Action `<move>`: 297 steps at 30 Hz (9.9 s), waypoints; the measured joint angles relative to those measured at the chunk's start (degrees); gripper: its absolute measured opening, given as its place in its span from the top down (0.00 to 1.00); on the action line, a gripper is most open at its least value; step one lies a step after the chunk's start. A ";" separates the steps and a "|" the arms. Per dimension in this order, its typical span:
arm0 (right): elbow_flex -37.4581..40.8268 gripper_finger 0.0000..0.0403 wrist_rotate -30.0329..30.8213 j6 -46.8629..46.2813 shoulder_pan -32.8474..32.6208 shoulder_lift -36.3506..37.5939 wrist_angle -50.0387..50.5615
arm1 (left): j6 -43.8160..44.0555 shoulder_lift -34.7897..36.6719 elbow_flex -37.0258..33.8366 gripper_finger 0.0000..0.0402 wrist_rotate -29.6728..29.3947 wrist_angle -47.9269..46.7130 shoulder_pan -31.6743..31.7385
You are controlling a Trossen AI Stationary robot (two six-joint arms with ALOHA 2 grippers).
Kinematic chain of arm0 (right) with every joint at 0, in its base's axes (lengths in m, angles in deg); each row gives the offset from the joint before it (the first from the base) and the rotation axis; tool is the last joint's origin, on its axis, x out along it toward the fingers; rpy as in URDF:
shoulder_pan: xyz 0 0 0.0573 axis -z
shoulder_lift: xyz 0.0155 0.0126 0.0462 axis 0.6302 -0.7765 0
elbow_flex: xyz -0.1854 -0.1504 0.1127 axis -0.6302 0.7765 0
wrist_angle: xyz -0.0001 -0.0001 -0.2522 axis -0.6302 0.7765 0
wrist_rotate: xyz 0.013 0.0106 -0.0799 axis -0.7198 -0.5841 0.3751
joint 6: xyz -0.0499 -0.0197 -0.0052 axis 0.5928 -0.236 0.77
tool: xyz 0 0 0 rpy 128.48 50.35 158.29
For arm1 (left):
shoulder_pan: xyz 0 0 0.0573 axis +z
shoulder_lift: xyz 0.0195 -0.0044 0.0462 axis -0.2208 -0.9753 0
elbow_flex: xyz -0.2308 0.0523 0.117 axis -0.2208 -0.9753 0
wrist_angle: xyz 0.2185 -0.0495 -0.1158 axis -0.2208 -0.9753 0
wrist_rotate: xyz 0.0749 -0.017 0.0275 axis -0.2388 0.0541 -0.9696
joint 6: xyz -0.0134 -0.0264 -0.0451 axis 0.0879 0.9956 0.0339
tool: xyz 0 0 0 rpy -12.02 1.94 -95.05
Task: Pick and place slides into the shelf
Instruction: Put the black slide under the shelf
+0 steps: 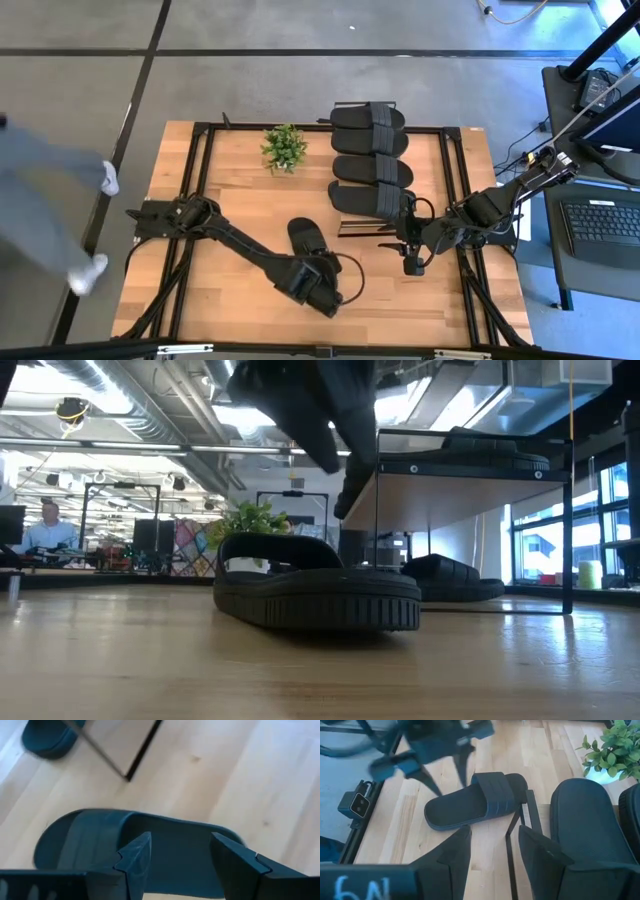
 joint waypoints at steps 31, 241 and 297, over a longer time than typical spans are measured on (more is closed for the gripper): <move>0.00 0.59 0.02 -4.55 6.23 0.00 -1.51 | -0.51 -7.13 0.02 0.52 7.82 -17.91 4.78; 0.00 0.59 0.00 -5.27 7.45 0.00 -4.26 | -14.83 64.72 -60.40 0.52 32.93 16.10 16.32; 0.00 0.59 -1.71 -10.34 7.45 -0.02 -3.48 | -20.89 32.17 -63.71 0.52 30.48 21.35 27.38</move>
